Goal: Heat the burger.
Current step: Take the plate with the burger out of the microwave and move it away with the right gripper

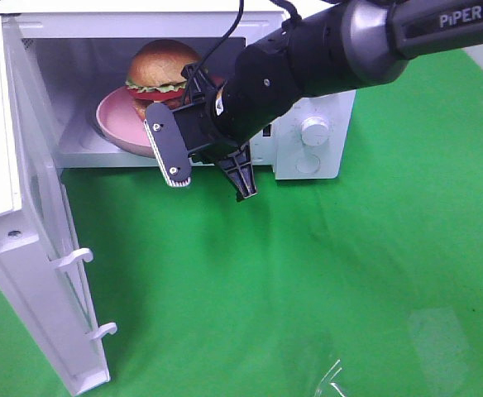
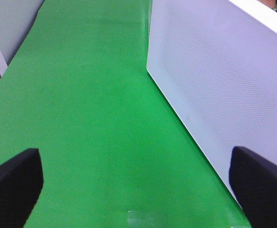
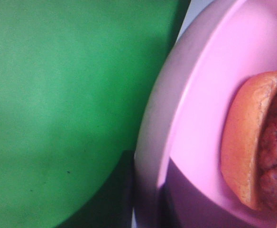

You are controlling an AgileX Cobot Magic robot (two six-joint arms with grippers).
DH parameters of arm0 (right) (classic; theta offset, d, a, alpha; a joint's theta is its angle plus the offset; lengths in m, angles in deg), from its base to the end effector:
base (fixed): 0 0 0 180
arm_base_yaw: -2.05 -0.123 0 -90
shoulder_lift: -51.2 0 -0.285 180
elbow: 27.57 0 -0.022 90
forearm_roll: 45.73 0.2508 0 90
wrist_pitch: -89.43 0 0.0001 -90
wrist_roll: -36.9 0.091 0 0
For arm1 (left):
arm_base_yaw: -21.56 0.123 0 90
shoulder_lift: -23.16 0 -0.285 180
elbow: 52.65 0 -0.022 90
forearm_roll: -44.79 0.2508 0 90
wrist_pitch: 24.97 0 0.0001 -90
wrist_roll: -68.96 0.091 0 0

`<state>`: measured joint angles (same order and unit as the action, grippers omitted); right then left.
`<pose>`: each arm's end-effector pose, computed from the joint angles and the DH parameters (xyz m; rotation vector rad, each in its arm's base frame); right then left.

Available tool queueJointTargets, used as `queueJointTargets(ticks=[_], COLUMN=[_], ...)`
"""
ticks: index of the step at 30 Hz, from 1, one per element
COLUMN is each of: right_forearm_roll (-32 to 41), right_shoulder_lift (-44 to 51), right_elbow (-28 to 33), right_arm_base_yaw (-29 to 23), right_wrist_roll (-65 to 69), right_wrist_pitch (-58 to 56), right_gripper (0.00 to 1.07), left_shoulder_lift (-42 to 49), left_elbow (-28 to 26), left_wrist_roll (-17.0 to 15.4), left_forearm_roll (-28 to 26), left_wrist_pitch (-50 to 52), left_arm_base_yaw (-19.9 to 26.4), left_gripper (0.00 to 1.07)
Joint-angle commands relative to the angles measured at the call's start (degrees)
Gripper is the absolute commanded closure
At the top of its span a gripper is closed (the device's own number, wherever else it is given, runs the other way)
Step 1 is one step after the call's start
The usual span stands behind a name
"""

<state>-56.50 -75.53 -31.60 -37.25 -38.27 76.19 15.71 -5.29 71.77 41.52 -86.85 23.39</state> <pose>0.3560 0.2863 0.1693 -2.1293 1.1331 -0.4338 -0.0090 -0.0049 0.2816 0.0216 2.0352 -0.0173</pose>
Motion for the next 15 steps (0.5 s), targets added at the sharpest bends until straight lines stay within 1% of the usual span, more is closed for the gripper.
queueJointTargets(ticks=[1,2,3,4,5,6,7,8,13,15], right_forearm_roll=[2.1,2.1,4.8,6.2,6.2,8.4,8.4,10.2,12.0,13.5], right_shoulder_lift=[4.5,4.5,5.8,6.4,6.4,7.6,7.6,8.5,10.7,13.2], right_elbow=[4.4,4.4,6.5,7.4,7.4,9.2,9.2,10.9,13.4,15.4], right_arm_base_yaw=[0.1,0.1,0.1,0.1,0.1,0.1,0.1,0.1,0.1,0.1], right_wrist_roll=[-4.2,-4.2,-8.1,-9.7,-9.7,-12.8,-12.8,-15.0,-15.7,-15.8], right_wrist_pitch=[5.8,5.8,6.3,6.5,6.5,7.2,7.2,7.5,8.1,8.1], right_gripper=[1.07,1.07,1.07,1.07,1.07,1.07,1.07,1.07,1.07,1.07], left_shoulder_lift=[0.9,0.9,0.9,0.9,0.9,0.9,0.9,0.9,0.9,0.9], left_elbow=[0.1,0.1,0.1,0.1,0.1,0.1,0.1,0.1,0.1,0.1], left_wrist_roll=[-0.3,-0.3,-0.3,-0.3,-0.3,-0.3,-0.3,-0.3,-0.3,-0.3], left_forearm_roll=[0.1,0.1,0.1,0.1,0.1,0.1,0.1,0.1,0.1,0.1], left_wrist_pitch=[0.6,0.6,0.6,0.6,0.6,0.6,0.6,0.6,0.6,0.6], left_arm_base_yaw=[0.1,0.1,0.1,0.1,0.1,0.1,0.1,0.1,0.1,0.1], left_gripper=[0.07,0.07,0.07,0.07,0.07,0.07,0.07,0.07,0.07,0.07])
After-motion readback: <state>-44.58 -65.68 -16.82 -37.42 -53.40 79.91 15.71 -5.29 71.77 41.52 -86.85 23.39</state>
